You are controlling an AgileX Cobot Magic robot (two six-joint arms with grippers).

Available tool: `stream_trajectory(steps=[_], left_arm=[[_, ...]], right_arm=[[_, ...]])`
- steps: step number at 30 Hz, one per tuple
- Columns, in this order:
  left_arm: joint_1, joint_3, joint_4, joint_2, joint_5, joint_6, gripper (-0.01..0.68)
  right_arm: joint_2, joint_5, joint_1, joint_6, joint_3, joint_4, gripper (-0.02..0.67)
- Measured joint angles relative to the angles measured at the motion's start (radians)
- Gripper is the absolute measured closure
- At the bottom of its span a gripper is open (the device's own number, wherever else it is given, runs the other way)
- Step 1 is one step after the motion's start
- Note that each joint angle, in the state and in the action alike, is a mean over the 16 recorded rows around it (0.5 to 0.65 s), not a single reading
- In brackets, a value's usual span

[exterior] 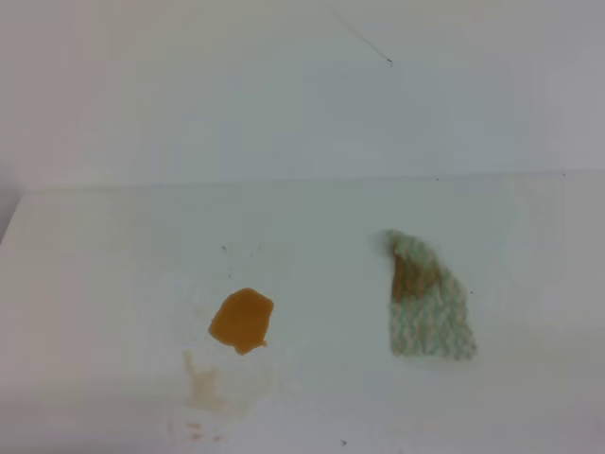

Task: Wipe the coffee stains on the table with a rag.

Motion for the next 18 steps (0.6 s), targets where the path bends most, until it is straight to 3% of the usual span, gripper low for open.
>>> stream_trajectory(steps=[9,18], left_arm=[[0.0,0.0,0.0,0.0,0.0,0.0,0.672],[0.0,0.002,0.0,-0.002,-0.001,0.0,0.673]], right_arm=[[0.078,0.102,0.005,-0.273,-0.139,-0.081,0.652],[0.337,0.202,0.08,-0.474,-0.327,-0.061,0.652]])
